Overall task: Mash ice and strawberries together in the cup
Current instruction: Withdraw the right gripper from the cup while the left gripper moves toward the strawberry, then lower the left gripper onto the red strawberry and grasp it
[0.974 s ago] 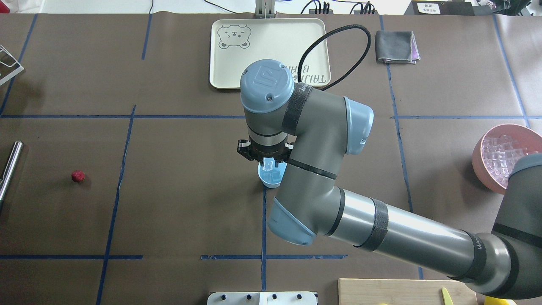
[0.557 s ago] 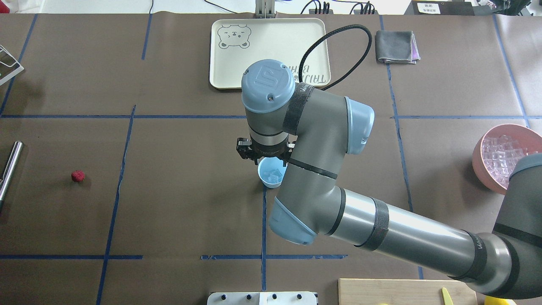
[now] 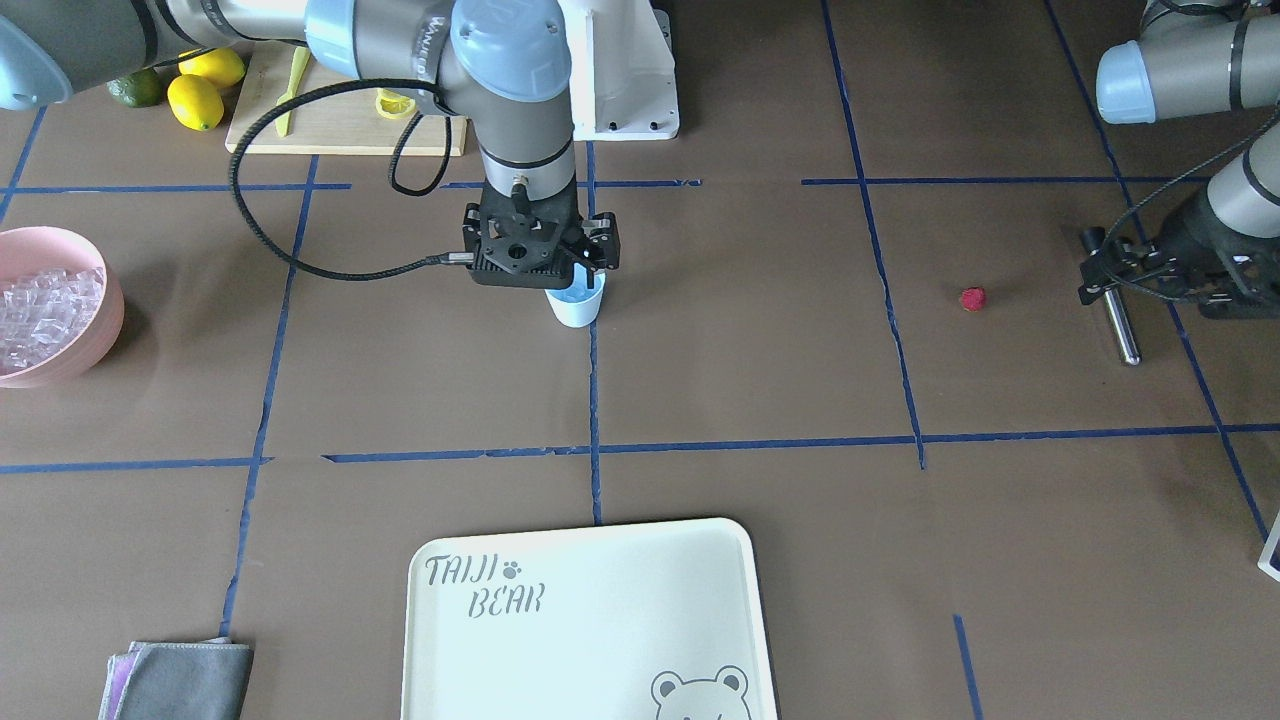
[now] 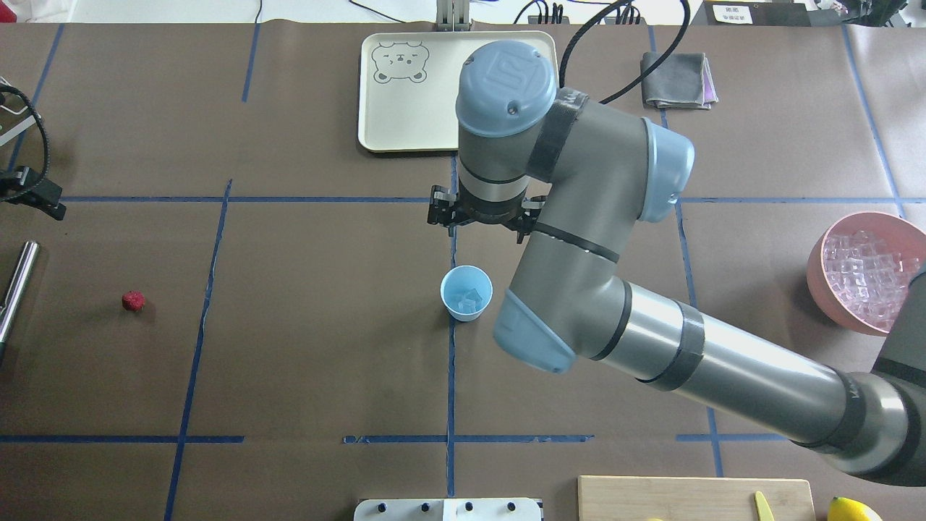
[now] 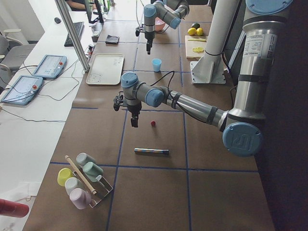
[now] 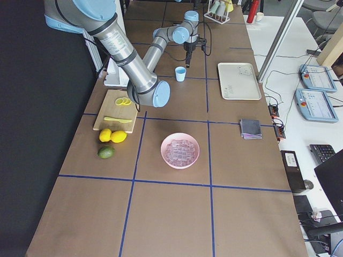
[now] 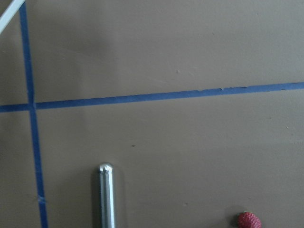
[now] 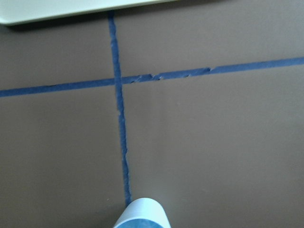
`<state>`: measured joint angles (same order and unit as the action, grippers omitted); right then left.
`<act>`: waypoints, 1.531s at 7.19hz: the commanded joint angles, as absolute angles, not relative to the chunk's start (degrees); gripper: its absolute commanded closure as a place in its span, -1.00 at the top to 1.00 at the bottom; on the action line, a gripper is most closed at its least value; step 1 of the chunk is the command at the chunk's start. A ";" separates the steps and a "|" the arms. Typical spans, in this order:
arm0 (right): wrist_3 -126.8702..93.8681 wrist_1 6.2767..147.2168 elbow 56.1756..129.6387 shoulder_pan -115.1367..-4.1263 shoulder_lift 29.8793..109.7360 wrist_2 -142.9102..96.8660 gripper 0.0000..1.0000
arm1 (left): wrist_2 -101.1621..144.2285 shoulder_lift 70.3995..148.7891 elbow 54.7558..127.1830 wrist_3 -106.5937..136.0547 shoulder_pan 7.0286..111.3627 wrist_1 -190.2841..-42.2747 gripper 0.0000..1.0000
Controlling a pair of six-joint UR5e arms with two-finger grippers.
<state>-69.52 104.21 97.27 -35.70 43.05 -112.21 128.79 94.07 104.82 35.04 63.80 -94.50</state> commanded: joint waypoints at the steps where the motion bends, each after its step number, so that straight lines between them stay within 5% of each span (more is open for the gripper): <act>1: -60.60 104.33 104.56 -42.07 51.63 -114.85 0.98 | 124.75 91.42 105.73 49.60 55.93 -105.32 1.00; 6: -32.57 103.80 106.70 -60.27 64.75 -125.06 0.98 | 119.44 89.82 102.76 58.36 47.99 -114.59 1.00; 11: -28.65 103.89 106.44 -63.02 67.41 -124.98 0.98 | 119.44 89.91 99.41 58.80 45.79 -116.28 1.00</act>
